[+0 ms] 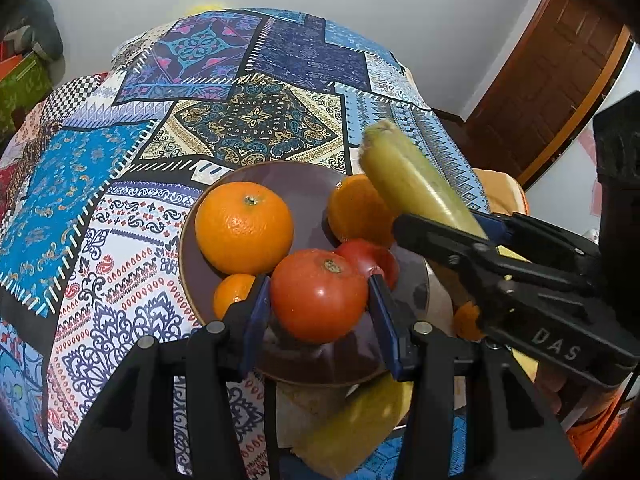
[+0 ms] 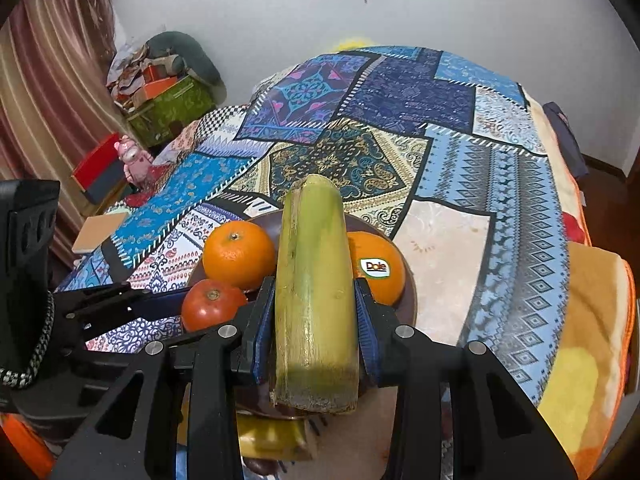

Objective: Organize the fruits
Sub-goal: 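Lower the cylinder onto the plate with the right tool while the left tool places the tomato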

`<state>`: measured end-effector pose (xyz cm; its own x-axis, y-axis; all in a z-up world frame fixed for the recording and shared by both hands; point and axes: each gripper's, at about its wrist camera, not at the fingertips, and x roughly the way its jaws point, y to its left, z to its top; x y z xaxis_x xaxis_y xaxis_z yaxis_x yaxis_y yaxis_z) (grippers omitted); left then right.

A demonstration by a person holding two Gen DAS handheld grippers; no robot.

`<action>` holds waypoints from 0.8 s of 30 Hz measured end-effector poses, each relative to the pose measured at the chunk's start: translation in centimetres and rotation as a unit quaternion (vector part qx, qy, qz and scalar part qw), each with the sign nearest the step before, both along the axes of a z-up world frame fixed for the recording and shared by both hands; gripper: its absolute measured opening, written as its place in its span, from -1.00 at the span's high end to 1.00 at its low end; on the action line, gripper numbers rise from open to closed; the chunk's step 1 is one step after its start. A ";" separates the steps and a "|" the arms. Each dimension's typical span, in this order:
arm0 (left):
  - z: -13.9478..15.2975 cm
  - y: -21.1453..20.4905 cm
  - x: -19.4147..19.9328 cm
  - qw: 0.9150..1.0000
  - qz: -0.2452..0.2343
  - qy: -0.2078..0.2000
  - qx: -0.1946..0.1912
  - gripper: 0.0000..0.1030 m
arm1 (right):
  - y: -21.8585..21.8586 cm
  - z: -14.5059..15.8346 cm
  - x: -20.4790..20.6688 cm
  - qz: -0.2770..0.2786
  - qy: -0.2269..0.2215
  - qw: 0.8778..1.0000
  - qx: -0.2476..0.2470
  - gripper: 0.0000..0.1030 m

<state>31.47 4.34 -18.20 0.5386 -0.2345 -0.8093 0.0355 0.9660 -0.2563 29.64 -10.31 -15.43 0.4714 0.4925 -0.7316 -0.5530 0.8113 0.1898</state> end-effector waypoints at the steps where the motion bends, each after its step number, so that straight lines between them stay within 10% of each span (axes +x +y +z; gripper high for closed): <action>1: 0.0 -0.1 0.0 1.000 -0.001 0.000 0.005 0.06 | 0.2 -0.1 0.0 0.003 0.003 1.000 0.000 0.33; 24: 1.8 -0.6 -1.4 0.999 -0.001 -0.022 0.028 0.05 | -0.8 1.3 -0.3 0.007 -0.011 1.000 -0.009 0.30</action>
<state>30.07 3.74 -16.38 0.5738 -0.1910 -0.7964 0.0476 0.9786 -0.2004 29.32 -11.11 -14.10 0.4805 0.4861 -0.7300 -0.5689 0.8062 0.1623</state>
